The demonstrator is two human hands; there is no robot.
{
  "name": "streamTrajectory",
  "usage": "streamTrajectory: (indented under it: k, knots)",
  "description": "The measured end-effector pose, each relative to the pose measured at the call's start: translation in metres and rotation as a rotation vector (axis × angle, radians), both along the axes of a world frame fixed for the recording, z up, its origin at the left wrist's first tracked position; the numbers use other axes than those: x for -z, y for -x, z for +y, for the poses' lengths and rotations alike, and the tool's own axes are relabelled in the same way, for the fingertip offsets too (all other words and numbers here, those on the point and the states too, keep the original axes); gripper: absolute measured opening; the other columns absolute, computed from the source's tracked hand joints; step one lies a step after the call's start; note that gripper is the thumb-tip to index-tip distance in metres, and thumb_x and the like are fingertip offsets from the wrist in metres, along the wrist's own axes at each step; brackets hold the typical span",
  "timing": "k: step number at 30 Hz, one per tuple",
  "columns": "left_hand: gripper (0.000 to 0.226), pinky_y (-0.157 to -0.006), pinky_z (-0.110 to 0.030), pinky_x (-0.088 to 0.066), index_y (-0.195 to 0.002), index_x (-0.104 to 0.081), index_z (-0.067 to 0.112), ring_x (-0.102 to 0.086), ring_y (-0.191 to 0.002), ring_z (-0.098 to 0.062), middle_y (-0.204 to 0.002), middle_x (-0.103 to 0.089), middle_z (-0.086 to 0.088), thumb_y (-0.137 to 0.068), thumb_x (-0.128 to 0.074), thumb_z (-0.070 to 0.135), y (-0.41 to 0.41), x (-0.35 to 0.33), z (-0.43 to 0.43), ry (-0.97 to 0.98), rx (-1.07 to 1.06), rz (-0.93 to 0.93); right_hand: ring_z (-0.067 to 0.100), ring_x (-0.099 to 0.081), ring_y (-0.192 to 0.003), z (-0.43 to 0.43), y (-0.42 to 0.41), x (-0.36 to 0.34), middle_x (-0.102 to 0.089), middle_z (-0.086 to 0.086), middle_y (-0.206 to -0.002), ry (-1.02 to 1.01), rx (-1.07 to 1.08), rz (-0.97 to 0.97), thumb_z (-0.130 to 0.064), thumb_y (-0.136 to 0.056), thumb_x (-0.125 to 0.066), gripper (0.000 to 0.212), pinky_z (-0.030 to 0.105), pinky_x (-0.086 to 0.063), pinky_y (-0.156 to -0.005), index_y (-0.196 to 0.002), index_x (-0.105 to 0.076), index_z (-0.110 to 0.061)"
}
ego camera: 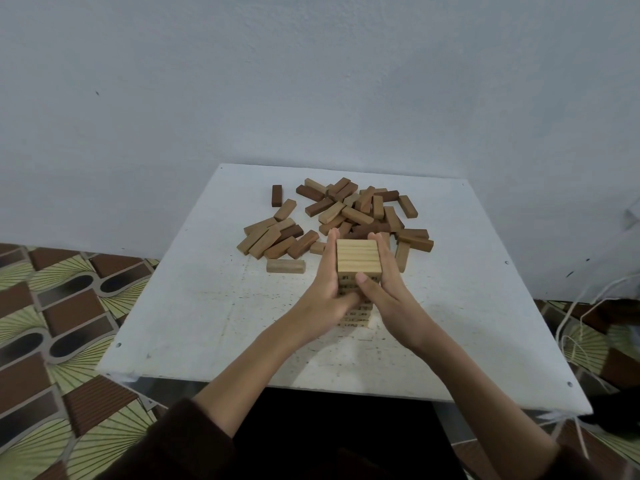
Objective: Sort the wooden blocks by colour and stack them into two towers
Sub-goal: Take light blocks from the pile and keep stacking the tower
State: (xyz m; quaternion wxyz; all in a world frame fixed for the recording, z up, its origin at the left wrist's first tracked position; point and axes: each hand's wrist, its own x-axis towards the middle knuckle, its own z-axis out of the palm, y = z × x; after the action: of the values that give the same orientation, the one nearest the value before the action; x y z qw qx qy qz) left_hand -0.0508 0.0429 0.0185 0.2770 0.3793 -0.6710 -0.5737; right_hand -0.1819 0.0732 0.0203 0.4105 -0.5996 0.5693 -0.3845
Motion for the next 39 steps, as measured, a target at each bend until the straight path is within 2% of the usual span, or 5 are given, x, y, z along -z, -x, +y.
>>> streamTrajectory:
  k: [6,10,14,18,39]
  knots:
    - [0.095,-0.092,-0.005,-0.039,-0.148,0.019,0.024,-0.029,-0.114,0.03,-0.141,-0.008,0.034,-0.093,-0.057,0.006,-0.006,-0.003,0.001,0.052,-0.004,0.038,-0.001,-0.007,-0.14,0.002,0.006,-0.003,-0.006,-0.02,-0.149,0.013,-0.032,0.001,-0.031,-0.096,-0.05,0.076,0.023,-0.013,-0.115,-0.15,0.003,-0.024]
    - [0.113,-0.116,-0.031,-0.026,-0.149,-0.002,0.029,-0.024,-0.137,0.006,-0.155,-0.019,0.012,-0.067,-0.077,0.052,-0.019,-0.009,-0.006,0.173,-0.063,0.032,-0.015,-0.026,-0.129,-0.002,0.024,-0.012,-0.023,-0.025,-0.145,0.062,-0.057,0.0,-0.043,-0.075,-0.069,0.096,-0.001,-0.023,-0.097,-0.148,-0.008,-0.032]
    - [0.095,-0.115,-0.038,-0.03,-0.141,-0.019,0.04,-0.039,-0.13,0.0,-0.137,-0.044,0.013,-0.065,-0.075,0.044,-0.027,-0.01,-0.018,0.216,-0.076,0.043,-0.008,-0.036,-0.129,-0.007,0.032,-0.018,-0.039,-0.014,-0.138,0.119,-0.085,-0.006,-0.028,-0.073,-0.074,0.081,0.003,-0.032,-0.097,-0.133,-0.023,-0.048]
    - [0.089,-0.111,-0.036,-0.036,-0.134,-0.025,0.048,-0.047,-0.125,-0.004,-0.128,-0.052,0.011,-0.064,-0.08,0.04,-0.026,-0.013,-0.022,0.245,-0.092,0.033,-0.007,-0.045,-0.119,-0.012,0.034,-0.019,-0.048,-0.013,-0.127,0.155,-0.109,0.019,-0.01,-0.078,-0.074,0.079,0.005,-0.035,-0.097,-0.135,-0.027,-0.037]
    - [0.097,-0.103,-0.028,-0.042,-0.138,-0.022,0.038,-0.054,-0.114,0.0,-0.12,-0.056,0.009,-0.063,-0.083,0.029,-0.023,-0.014,-0.029,0.178,-0.06,0.074,-0.001,-0.048,-0.118,-0.021,0.037,-0.017,-0.051,-0.014,-0.121,0.16,-0.123,0.078,-0.018,-0.077,-0.077,0.081,0.006,-0.037,-0.094,-0.142,-0.03,-0.029]
